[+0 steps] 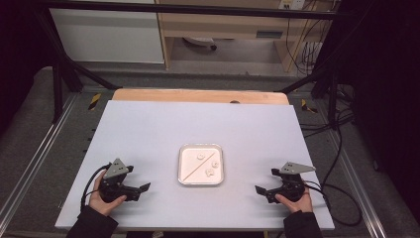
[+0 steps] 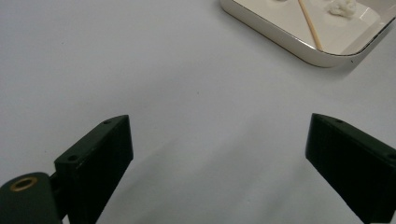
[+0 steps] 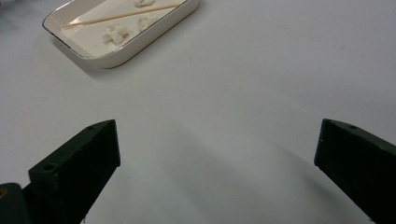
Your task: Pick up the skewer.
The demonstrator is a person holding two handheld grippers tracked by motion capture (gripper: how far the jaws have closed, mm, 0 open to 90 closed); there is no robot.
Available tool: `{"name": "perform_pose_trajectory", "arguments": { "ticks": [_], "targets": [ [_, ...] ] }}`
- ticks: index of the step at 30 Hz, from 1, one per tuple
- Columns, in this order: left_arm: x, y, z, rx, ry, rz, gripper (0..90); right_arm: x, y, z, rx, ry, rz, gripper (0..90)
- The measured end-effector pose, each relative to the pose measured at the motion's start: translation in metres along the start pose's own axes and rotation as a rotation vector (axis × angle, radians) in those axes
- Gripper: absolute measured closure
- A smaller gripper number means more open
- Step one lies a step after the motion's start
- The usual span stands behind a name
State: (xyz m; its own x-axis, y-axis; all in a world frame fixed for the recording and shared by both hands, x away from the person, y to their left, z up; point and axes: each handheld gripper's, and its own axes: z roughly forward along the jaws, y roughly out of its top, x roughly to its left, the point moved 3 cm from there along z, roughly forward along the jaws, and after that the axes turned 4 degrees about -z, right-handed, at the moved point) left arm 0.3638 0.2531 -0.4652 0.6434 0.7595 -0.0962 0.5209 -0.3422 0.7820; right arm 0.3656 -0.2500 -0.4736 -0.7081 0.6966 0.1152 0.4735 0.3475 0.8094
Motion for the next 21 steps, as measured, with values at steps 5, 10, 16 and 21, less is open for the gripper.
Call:
{"name": "perform_pose_trajectory", "arguments": {
  "ticks": [5,10,16,21],
  "targets": [
    [-0.0021,0.0009,-0.0002,0.001,-0.006,0.004,7.4,-0.0002,-0.0001,0.0004,0.003,-0.001,-0.003,0.9],
    [-0.0027,0.0024,0.0002,0.002,-0.007,0.004,7.5,-0.0003,0.0001,0.0007,0.005,0.0,0.001,1.0],
    [-0.0047,0.0032,0.001,0.003,-0.011,0.007,7.5,0.0002,0.0,0.0004,0.006,0.001,0.003,0.9],
    [-0.0051,0.0053,0.0019,0.002,-0.006,0.006,7.5,-0.0002,0.0001,0.0005,0.005,0.0,-0.001,0.9]
  ]
}}
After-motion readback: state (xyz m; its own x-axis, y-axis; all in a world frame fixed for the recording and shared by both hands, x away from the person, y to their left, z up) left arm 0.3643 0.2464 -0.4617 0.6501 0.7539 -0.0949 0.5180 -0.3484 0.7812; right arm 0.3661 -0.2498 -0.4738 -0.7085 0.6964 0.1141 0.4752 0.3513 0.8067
